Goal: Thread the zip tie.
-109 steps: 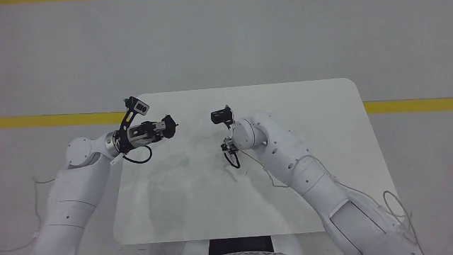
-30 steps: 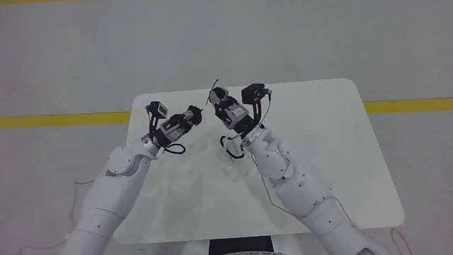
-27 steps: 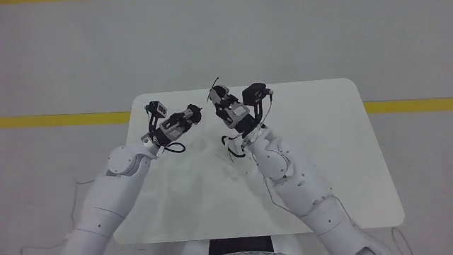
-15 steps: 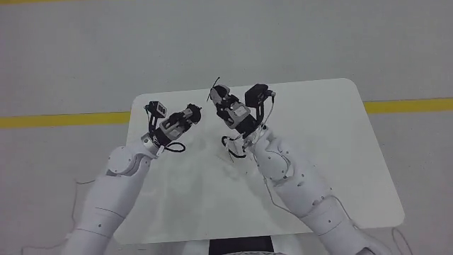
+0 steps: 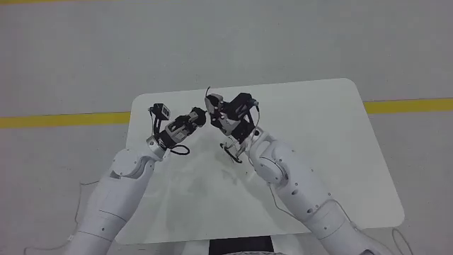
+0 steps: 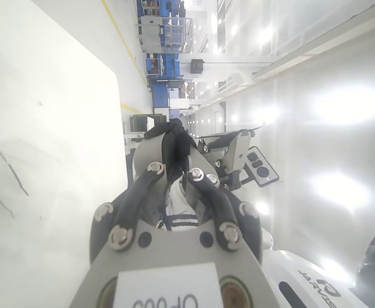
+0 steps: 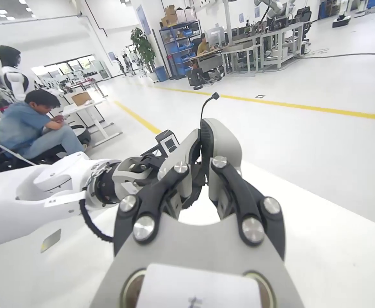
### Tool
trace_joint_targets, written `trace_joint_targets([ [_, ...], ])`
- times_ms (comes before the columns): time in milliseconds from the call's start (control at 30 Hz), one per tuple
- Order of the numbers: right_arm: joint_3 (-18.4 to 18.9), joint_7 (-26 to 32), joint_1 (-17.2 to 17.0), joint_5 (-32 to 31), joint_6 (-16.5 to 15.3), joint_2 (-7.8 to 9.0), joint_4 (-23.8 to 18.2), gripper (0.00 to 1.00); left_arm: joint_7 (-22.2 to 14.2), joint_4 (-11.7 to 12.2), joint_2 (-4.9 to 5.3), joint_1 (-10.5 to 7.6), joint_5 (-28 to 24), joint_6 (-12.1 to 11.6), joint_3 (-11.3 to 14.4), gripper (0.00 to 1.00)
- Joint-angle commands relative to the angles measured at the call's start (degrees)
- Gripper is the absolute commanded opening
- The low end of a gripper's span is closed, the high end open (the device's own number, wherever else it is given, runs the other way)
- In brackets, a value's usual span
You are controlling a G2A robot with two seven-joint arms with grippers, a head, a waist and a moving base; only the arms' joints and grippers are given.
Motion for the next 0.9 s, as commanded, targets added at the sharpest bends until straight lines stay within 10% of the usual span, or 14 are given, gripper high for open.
trace_joint_targets([
  [0,-0.3,-0.4,0.0,-2.1,-0.1,0.1,-0.4,0.0,0.2,-0.1,0.02,0.03,0.4,0.1,0.0,0.0],
  [867,-1.0,0.8,-0.1,-5.3,1.8,0.16,0.1,0.0,0.2,-0.1,0.02,0.03,0.4,0.1,0.0,0.0],
])
